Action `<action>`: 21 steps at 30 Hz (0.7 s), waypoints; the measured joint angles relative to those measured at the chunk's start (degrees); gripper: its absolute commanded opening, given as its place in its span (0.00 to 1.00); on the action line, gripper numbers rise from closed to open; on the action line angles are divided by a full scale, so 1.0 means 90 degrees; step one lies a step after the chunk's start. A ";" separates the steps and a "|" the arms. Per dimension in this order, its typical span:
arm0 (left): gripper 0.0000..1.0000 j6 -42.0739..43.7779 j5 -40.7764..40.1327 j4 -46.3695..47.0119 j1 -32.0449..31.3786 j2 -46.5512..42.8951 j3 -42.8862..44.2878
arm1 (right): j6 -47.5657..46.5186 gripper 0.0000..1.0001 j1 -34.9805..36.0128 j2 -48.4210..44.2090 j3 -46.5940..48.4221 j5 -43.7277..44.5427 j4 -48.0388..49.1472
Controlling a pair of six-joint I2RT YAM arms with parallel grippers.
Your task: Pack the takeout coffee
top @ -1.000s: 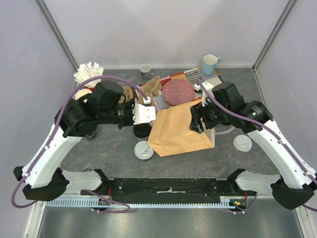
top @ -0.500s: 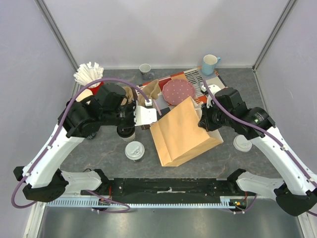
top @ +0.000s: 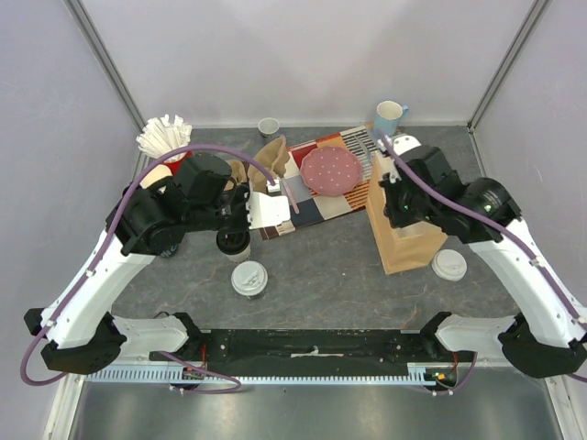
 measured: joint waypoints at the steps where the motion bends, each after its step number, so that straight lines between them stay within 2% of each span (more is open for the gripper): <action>1: 0.02 0.0000 -0.0041 0.0000 0.0000 0.0000 0.0000 | 0.0051 0.00 0.0134 0.0061 -0.0036 0.0078 -0.0068; 9: 0.02 0.0000 -0.0136 0.0000 0.0000 0.0000 0.0000 | 0.0869 0.00 0.1219 0.0466 -0.0661 0.0226 -0.0277; 10: 0.02 0.0000 -0.0151 0.0002 0.0000 0.0000 0.0002 | 0.0976 0.14 0.1319 0.0440 -0.0738 0.0219 -0.0279; 12: 0.02 0.0000 -0.0180 0.0002 0.0000 0.0000 0.0002 | 0.1146 0.29 0.1506 0.0413 -0.0857 0.0192 -0.0274; 13: 0.02 0.0000 -0.0194 0.0000 0.0000 0.0000 0.0002 | 0.1202 0.41 0.1554 0.0418 -0.0869 0.0160 -0.0277; 15: 0.02 0.0000 -0.0202 0.0000 0.0000 0.0000 0.0002 | 0.1338 0.49 0.1685 0.0432 -0.0867 0.0061 -0.0277; 18: 0.02 0.0000 -0.0206 0.0000 0.0000 0.0000 0.0002 | 0.1367 0.79 0.1753 0.0478 -0.0724 -0.0080 -0.0284; 19: 0.02 0.0000 -0.0209 0.0000 0.0000 0.0000 0.0005 | 0.1365 0.98 0.1758 0.0503 -0.0612 -0.0102 -0.0287; 21: 0.02 0.0000 -0.0209 0.0000 0.0000 0.0000 0.0005 | 0.1324 0.98 0.1756 0.0542 -0.0393 -0.0158 -0.0279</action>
